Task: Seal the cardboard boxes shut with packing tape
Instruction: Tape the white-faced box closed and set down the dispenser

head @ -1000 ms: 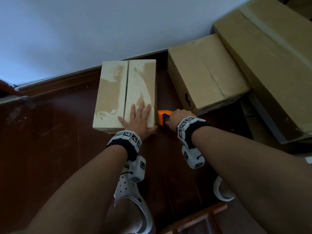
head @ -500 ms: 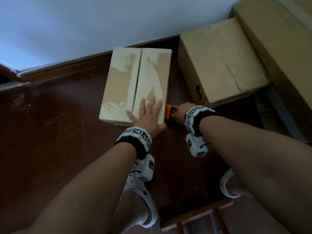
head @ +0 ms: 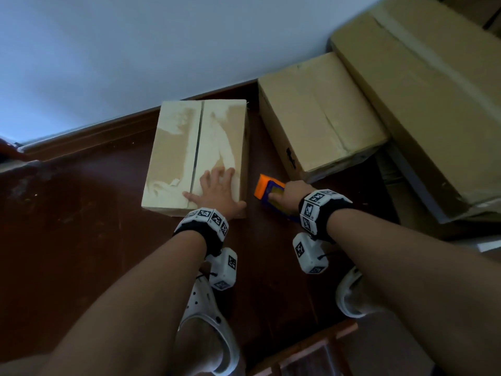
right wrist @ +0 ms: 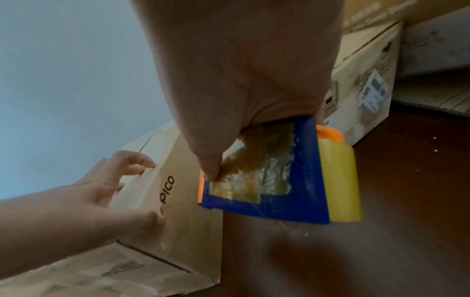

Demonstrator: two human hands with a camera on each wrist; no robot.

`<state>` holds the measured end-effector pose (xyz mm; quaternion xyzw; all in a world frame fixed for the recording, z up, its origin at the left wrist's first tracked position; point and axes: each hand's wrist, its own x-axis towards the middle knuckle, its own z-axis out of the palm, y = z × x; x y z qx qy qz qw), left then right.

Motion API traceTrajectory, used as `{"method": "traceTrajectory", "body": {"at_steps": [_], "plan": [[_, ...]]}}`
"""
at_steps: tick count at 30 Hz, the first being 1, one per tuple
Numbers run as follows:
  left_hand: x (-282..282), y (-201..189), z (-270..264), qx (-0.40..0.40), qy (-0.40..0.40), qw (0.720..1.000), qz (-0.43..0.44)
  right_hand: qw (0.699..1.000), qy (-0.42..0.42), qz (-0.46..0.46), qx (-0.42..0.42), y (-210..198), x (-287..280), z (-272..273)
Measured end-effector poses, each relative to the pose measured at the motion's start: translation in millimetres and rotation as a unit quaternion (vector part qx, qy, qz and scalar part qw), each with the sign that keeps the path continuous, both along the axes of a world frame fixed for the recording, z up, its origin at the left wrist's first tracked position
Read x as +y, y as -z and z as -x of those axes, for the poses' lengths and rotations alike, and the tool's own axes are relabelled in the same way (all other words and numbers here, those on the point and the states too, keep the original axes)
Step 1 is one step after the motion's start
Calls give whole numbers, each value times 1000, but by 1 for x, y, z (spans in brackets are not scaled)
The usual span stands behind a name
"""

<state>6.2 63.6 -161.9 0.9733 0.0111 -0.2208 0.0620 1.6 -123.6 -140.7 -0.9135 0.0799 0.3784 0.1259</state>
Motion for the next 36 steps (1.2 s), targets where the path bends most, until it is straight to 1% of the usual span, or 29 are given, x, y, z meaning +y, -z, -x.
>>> {"method": "traceTrajectory", "body": {"at_steps": [3, 7, 9, 11, 12, 13, 14, 15, 16, 17, 18, 19, 20, 21, 22, 23, 24, 25, 27, 28, 32, 36], "plan": [[-12, -6, -6, -14, -32, 999, -25, 1000, 7, -10, -6, -7, -18, 5], [-26, -2, -8, -65, -61, 995, -51, 1000, 10, -19, -10, -9, -33, 9], [-28, 0, -8, -80, -74, 993, -32, 1000, 2, -23, -15, -10, -36, 10], [-25, -2, -9, -76, -93, 993, 11, 999, -8, -25, -20, -11, -39, 11], [-22, -4, -9, -73, -92, 993, 29, 999, -11, -25, -23, -12, -39, 12], [-17, -7, -10, -78, -74, 993, 39, 999, -13, -25, -25, -13, -39, 12], [-10, -10, -10, -91, -33, 994, 43, 999, -14, -26, -26, -14, -39, 13], [-4, -13, -10, -109, 37, 992, 40, 999, -15, -27, -26, -14, -38, 14], [2, -16, -11, -117, 131, 984, 25, 999, -16, -31, -26, -14, -37, 16], [6, -20, -12, -104, 241, 965, -6, 999, -15, -36, -26, -13, -38, 18], [8, -24, -13, -73, 347, 934, -45, 999, -10, -43, -27, -13, -38, 20], [8, -27, -14, -31, 436, 895, -88, 998, -2, -48, -28, -12, -39, 23], [6, -29, -15, 10, 498, 856, -135, 998, 5, -51, -30, -11, -40, 25], [4, -30, -15, 43, 535, 824, -181, 998, 9, -51, -31, -11, -41, 28], [2, -27, -16, 64, 548, 804, -222, 998, 11, -49, -31, -11, -41, 31], [0, -24, -16, 72, 545, 796, -253, 998, 12, -46, -29, -11, -42, 33], [-3, -21, -16, 73, 529, 800, -274, 999, 13, -43, -28, -11, -43, 35], [-5, -19, -16, 74, 502, 814, -282, 999, 16, -42, -25, -10, -44, 37], [-7, -13, -15, 85, 449, 850, -263, 999, 20, -43, -21, -8, -45, 38], [-7, -9, -14, 87, 436, 862, -245, 999, 20, -44, -19, -7, -46, 38], [1, 5, -9, 47, 424, 885, -187, 998, 22, -53, -20, -3, -47, 35], [1, 12, -2, 13, 387, 914, -119, 998, 18, -57, -18, 0, -44, 32]]}}
